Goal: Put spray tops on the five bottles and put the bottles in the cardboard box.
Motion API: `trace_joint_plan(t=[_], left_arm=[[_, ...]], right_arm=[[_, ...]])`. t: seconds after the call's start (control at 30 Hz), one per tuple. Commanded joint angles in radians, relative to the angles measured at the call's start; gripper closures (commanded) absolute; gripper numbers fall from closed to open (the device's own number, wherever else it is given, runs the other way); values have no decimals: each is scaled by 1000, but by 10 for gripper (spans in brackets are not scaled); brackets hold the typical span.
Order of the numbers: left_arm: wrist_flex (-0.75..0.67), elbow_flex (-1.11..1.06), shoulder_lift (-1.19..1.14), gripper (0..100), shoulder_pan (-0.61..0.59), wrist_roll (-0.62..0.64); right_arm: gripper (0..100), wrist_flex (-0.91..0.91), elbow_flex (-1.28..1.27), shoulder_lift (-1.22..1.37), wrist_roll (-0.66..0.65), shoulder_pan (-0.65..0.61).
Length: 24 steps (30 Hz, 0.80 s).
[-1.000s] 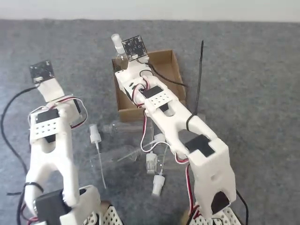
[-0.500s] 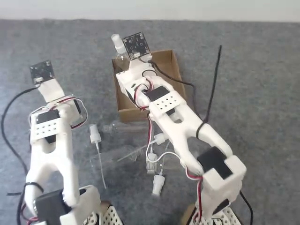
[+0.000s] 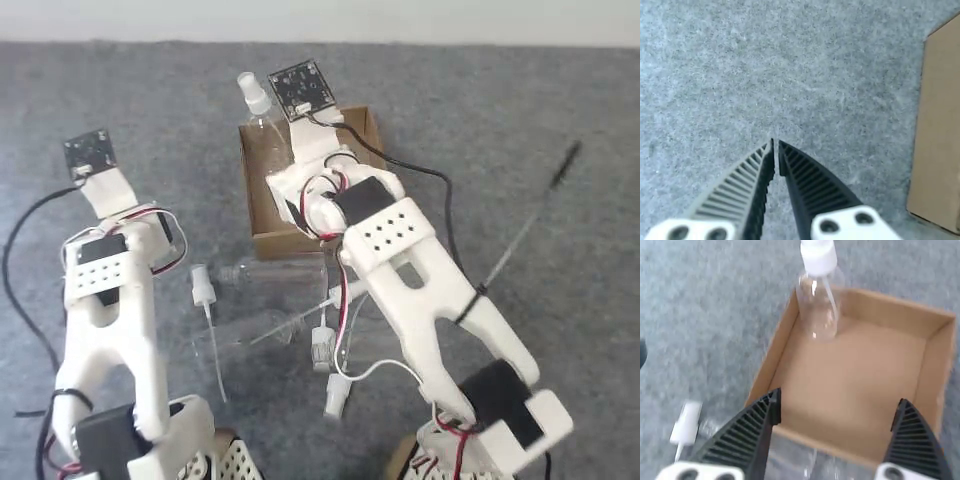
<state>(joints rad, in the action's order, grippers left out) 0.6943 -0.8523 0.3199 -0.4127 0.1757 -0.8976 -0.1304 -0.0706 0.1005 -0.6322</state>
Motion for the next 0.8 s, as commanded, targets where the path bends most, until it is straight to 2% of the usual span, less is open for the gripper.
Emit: trace_joint_plan(t=[0.0,0.47,0.77], left_arm=[[-28,12,54,989,-9,6],[-28,15,54,989,-29,6],[-28,15,54,989,-29,6]], right_arm=[[691,-156,8,-137,0,-4],[690,-522,6,-262,-3,-1],[690,-725,6,-271,-224,-2]])
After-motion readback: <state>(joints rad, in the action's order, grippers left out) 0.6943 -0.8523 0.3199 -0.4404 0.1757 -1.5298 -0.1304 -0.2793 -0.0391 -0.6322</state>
